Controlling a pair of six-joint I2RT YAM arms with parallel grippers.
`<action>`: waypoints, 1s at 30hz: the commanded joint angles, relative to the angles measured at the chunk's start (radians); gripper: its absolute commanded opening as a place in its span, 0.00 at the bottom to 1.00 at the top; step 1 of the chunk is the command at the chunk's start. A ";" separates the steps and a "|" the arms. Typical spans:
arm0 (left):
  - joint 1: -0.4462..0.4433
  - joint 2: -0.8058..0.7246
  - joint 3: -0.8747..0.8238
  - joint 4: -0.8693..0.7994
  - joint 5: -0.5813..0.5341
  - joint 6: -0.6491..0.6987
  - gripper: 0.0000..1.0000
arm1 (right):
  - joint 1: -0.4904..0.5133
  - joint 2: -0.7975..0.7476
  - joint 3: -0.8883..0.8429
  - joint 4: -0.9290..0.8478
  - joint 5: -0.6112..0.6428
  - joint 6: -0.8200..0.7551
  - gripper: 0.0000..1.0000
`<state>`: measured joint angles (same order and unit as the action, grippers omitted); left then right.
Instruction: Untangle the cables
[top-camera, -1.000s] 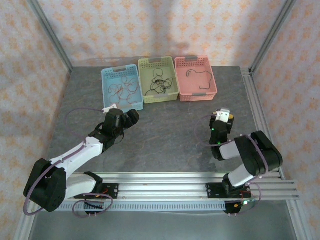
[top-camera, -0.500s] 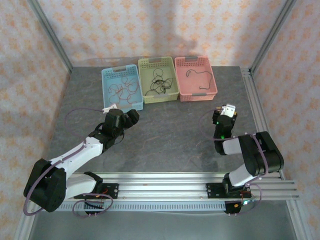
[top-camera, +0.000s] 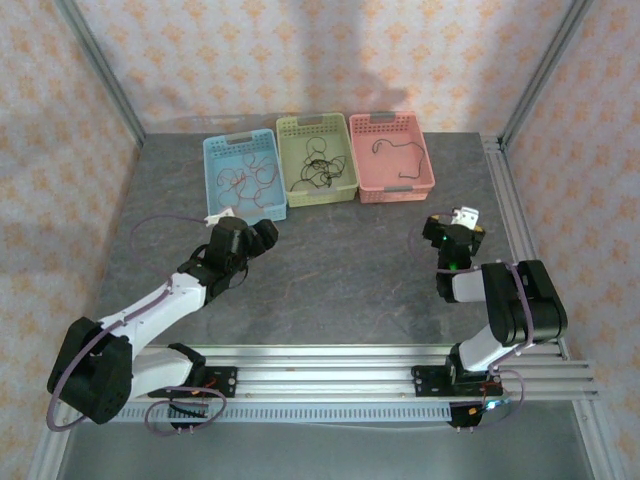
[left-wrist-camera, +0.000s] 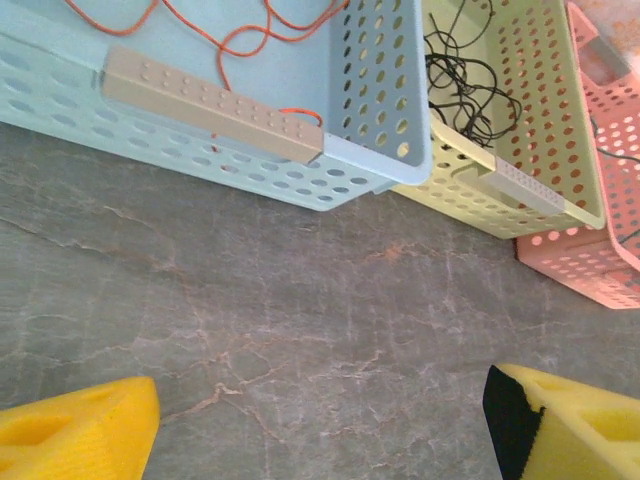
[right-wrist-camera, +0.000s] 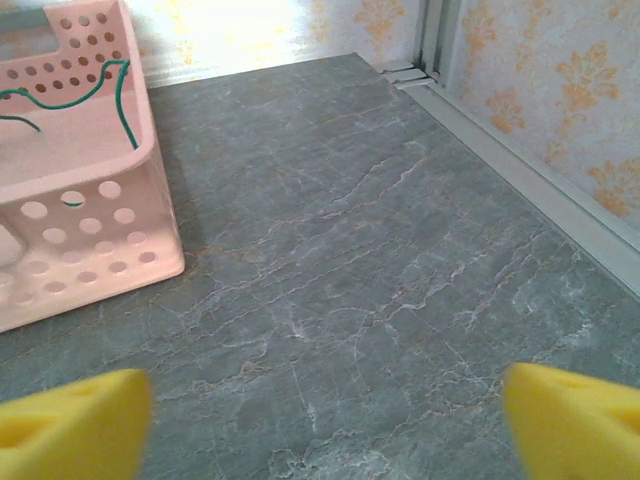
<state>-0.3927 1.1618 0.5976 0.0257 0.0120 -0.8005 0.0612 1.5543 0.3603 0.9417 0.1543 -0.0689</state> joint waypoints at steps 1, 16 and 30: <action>0.000 -0.108 0.057 -0.082 -0.137 0.068 0.86 | 0.005 0.004 0.008 0.007 -0.018 0.004 0.99; 0.132 -0.249 -0.346 0.486 -0.847 0.505 1.00 | 0.005 0.004 0.008 0.005 -0.020 0.004 0.99; 0.261 0.206 -0.095 0.434 -0.353 0.741 0.89 | 0.005 0.003 0.009 0.001 -0.021 0.004 0.99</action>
<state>-0.1276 1.2984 0.4168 0.4805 -0.4953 -0.1654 0.0612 1.5543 0.3603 0.9417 0.1406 -0.0704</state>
